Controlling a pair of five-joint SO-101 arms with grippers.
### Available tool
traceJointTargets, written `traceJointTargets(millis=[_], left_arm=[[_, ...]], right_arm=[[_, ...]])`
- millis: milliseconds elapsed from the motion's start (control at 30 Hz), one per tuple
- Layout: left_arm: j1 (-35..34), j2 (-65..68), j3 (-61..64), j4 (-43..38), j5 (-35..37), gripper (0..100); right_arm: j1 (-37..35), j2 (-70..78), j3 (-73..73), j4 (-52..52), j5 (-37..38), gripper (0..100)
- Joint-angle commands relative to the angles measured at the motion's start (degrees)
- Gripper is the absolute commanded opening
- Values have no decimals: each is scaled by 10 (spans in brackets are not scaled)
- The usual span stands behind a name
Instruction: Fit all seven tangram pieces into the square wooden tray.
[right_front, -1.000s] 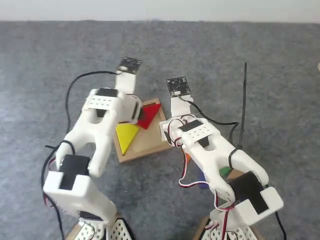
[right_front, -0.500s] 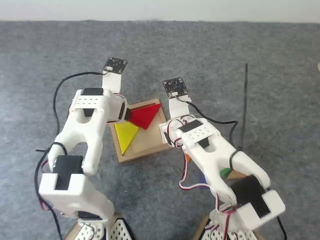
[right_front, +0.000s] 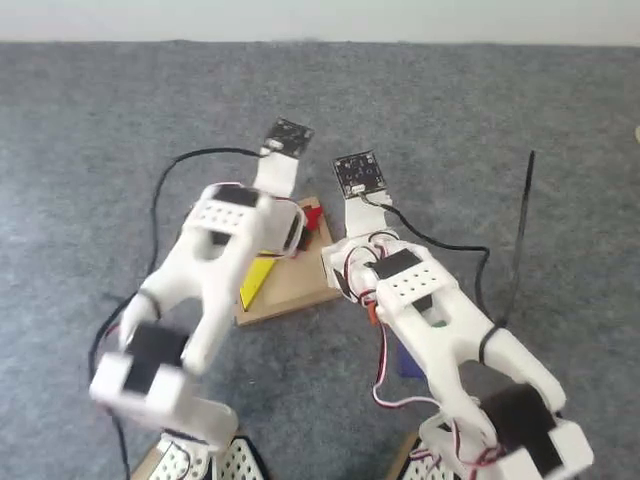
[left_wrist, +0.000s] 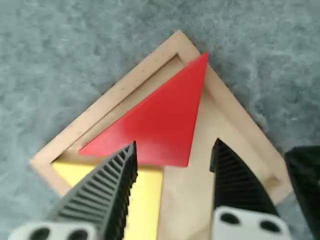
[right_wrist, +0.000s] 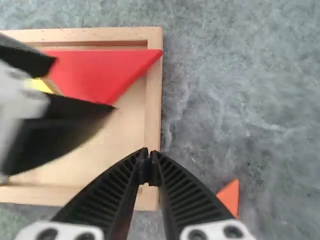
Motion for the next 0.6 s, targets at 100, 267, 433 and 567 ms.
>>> traceJointTargets(millis=[100,267,433,567], left_arm=[[-33,53,-85,21,-1,238],[-84,53,-84,26,-38,235],[-87,52,-85,40,-63,217],[-88,32,-76,41,-77,217]], right_arm=[[-25,75,-35,-27,5,6],[-17,105,-67,-2,5,6],[-16,122,-84,9,6,6],[-16,121,-85,9,8,6]])
